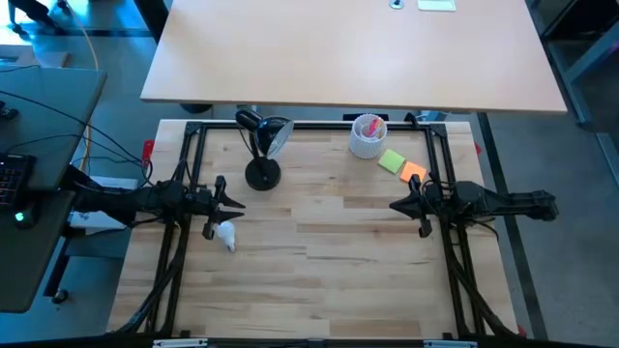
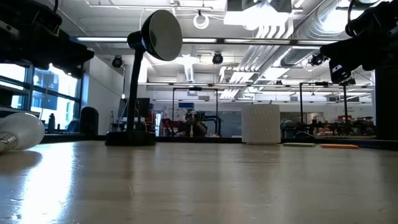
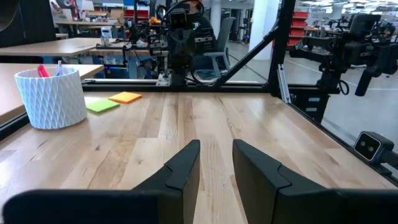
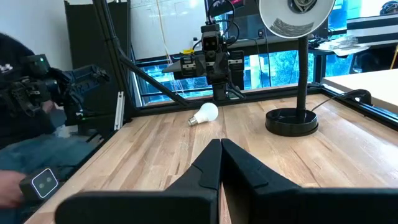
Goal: Screw lightbulb
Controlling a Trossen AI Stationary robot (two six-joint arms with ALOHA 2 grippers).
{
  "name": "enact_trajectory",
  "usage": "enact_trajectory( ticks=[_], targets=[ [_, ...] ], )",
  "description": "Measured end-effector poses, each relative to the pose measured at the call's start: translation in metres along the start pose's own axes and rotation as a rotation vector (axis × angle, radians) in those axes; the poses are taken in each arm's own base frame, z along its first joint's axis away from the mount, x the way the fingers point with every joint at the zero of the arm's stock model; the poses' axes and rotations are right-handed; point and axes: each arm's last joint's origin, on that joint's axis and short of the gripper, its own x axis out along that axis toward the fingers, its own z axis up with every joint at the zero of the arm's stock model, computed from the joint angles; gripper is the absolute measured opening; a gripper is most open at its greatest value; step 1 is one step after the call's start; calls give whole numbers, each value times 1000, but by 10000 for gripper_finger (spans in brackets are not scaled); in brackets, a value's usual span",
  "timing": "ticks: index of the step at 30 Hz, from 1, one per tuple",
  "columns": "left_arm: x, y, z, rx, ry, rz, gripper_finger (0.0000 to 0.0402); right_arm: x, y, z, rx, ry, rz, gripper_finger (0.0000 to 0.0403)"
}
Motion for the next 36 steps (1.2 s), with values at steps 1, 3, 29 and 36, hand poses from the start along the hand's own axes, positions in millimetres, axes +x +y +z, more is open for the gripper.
enact_trajectory(
  ticks=[1,3,29,36],
  targets=[
    [0,0,0,0,-1,0,89,0,0,0,0,0,0,4],
    [0,0,0,0,0,0,89,0,0,0,0,0,0,4],
    [4,-1,14,-127,-53,53,85,0,0,0,0,0,0,4],
    [14,-13,38,-223,316,170,62,0,0,0,0,0,0,4]
  ],
)
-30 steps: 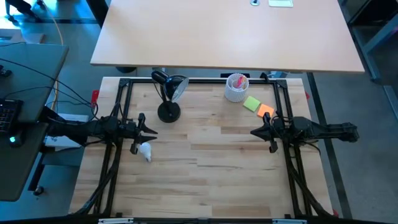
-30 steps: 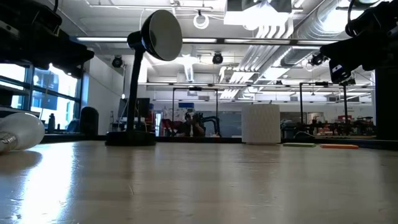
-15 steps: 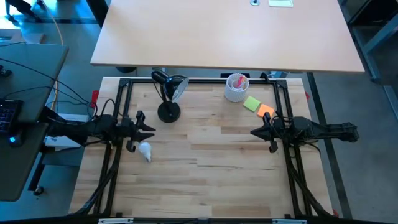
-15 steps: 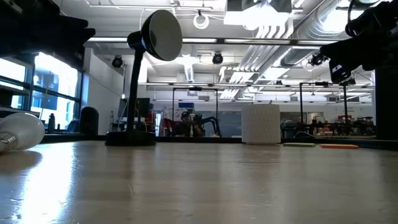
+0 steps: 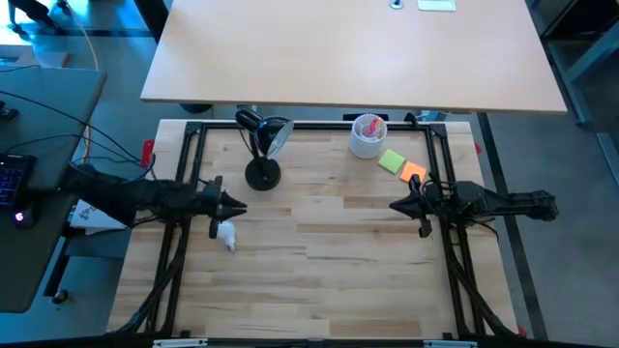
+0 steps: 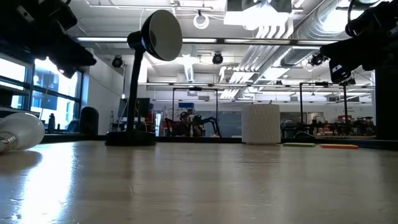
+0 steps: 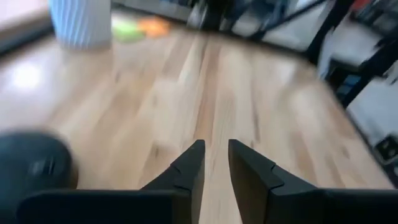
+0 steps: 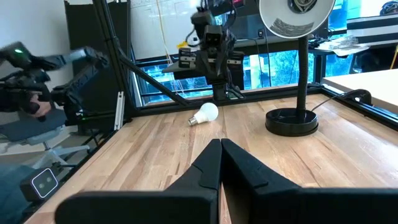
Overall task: Screw lightbulb
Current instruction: Insert the lightbulb into the lamp
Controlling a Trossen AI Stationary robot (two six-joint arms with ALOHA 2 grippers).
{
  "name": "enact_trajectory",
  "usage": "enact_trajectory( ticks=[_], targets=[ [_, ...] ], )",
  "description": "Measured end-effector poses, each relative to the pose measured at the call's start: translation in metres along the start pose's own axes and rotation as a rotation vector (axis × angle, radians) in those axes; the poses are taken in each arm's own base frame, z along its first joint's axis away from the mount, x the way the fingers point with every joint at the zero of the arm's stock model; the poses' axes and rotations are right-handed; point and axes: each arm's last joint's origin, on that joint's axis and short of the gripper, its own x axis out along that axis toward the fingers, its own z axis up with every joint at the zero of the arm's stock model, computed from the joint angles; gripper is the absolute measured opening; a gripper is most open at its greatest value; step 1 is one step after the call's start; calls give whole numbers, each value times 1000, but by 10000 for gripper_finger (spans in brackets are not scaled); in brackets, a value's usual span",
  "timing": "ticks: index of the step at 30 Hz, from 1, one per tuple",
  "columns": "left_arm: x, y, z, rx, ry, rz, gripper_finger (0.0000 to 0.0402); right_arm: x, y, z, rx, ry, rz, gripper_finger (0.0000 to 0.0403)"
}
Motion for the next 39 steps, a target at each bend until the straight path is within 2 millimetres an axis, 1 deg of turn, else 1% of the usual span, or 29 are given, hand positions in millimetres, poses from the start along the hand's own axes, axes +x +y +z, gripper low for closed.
enact_trajectory(
  ticks=[6,9,12,16,22,24,26,29,31,33,36,39],
  targets=[
    [1,-31,31,-41,292,142,31,0,0,0,0,0,0,4],
    [5,-47,33,-72,398,184,19,0,0,0,0,0,0,4],
    [11,-60,19,-112,474,231,9,0,0,0,0,0,0,4],
    [15,-78,-1,-197,520,267,2,0,0,0,0,0,0,4],
    [16,-110,-32,-334,475,282,1,0,0,0,0,0,0,4],
    [17,-121,-43,-412,477,276,1,0,0,0,0,0,0,4],
    [19,-128,-54,-508,485,310,3,0,0,0,0,0,0,4],
    [20,-135,-72,-577,618,354,25,0,0,0,0,0,0,4],
    [18,-139,-83,-591,710,378,51,0,0,0,0,0,0,4],
    [16,-142,-92,-599,742,399,85,0,0,0,0,0,0,4],
    [12,-142,-101,-608,677,459,144,0,0,0,0,0,0,4],
    [12,-140,-107,-639,523,511,207,0,0,0,0,0,0,4]
  ],
)
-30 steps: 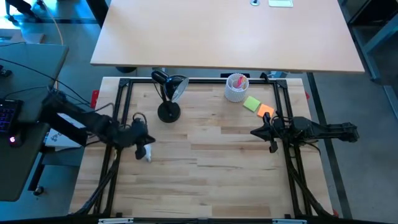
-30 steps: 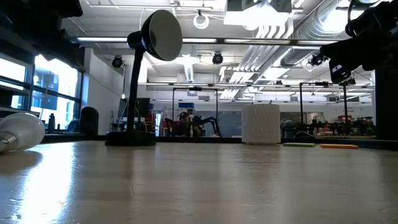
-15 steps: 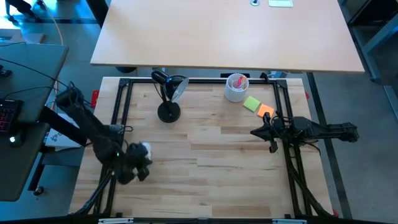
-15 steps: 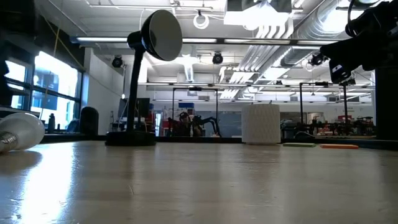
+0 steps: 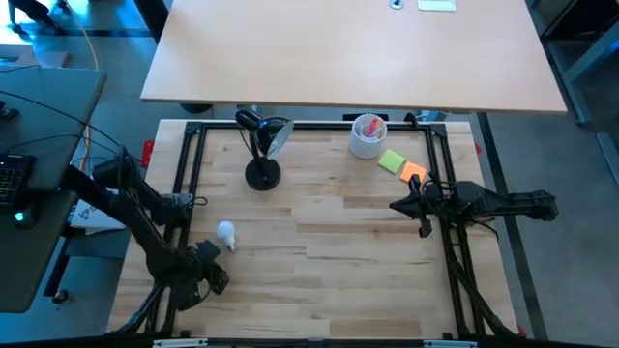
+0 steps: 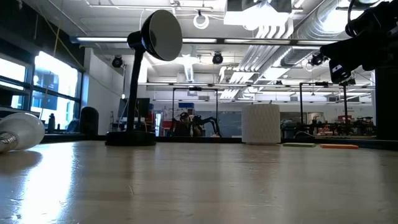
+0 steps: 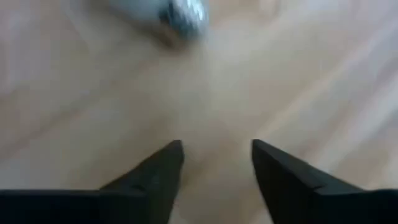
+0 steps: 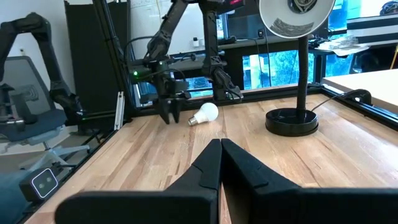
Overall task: Screw lightbulb
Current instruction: Insert the lightbulb into the lamp
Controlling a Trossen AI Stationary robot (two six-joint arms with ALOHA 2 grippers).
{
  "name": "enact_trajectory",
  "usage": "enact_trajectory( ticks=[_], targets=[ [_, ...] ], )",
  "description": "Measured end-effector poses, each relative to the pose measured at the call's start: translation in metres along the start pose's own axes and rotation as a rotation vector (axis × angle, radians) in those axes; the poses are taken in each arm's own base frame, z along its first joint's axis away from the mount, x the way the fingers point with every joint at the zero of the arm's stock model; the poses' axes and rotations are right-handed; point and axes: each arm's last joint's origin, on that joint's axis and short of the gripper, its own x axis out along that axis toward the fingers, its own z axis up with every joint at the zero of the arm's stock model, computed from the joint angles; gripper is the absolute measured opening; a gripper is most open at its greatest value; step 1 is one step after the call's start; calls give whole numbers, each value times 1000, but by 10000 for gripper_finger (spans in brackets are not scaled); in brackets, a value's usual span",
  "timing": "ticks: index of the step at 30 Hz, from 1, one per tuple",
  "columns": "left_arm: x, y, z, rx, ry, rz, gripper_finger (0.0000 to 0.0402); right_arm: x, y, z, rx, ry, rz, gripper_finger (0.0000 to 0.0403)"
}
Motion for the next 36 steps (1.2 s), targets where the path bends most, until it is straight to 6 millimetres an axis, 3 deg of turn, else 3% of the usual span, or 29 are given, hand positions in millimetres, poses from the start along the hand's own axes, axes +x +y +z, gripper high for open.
enact_trajectory(
  ticks=[4,7,15,23,29,36],
  targets=[
    [12,2,-1,-38,-166,-19,274,0,0,0,0,0,0,4],
    [22,3,0,-49,-213,28,294,0,0,0,0,0,0,4],
    [35,11,24,-47,-311,239,295,0,0,0,0,0,0,4],
    [42,19,44,62,-297,429,284,0,0,0,0,0,0,4],
    [47,23,51,113,-316,449,232,0,0,0,0,0,0,4],
    [50,28,54,207,-352,458,117,0,0,0,0,0,0,4]
  ],
)
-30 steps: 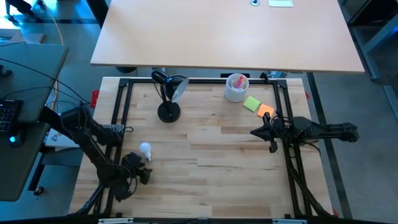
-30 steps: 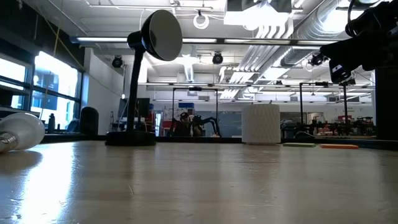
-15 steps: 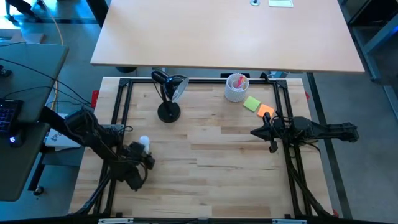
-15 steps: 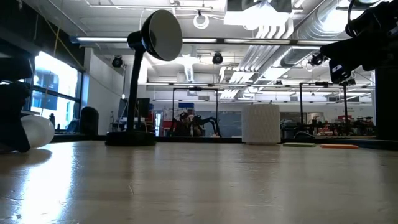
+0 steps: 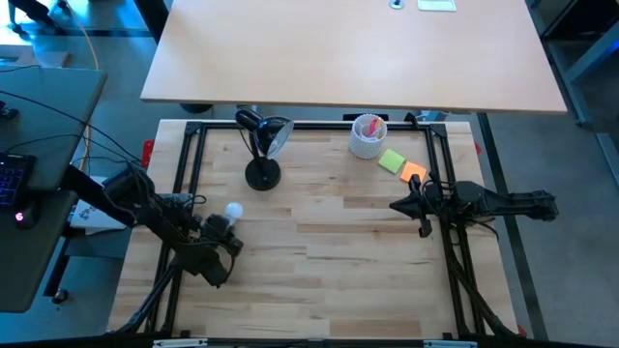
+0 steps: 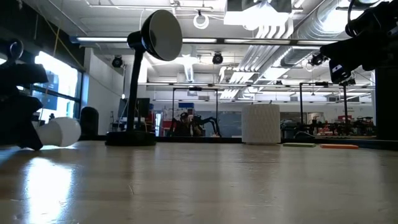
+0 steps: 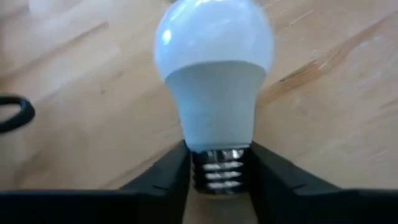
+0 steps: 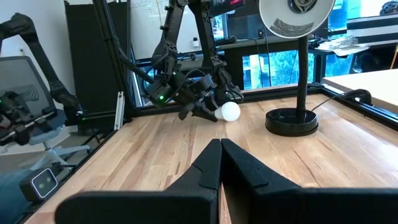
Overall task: Screw lightbulb
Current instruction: Insert the lightbulb into the lamp
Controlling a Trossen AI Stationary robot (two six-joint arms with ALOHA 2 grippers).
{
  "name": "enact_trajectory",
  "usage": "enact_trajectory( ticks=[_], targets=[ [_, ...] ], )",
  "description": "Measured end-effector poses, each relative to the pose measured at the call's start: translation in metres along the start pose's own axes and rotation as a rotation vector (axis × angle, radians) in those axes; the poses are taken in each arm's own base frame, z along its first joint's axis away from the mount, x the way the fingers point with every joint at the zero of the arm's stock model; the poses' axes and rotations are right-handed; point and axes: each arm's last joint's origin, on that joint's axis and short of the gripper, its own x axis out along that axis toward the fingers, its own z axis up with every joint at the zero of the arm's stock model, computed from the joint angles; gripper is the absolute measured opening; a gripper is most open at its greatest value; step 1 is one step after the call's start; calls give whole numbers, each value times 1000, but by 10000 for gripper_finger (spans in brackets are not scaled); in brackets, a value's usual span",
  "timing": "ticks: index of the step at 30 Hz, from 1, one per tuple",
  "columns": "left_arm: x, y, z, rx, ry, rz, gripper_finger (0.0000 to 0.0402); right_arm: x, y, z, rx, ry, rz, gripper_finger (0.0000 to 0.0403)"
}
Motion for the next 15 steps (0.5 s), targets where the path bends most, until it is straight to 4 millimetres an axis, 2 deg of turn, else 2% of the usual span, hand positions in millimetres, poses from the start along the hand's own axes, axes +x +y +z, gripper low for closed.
enact_trajectory(
  ticks=[2,9,12,15],
  targets=[
    [-1,-1,1,40,-18,-10,99,0,0,0,0,0,0,4],
    [-7,-10,6,234,-115,-55,99,0,0,0,0,0,0,4],
    [-14,-19,10,304,-162,-95,99,0,0,0,0,0,0,4],
    [-21,-36,11,255,-232,-238,99,0,0,0,0,0,0,4]
  ],
)
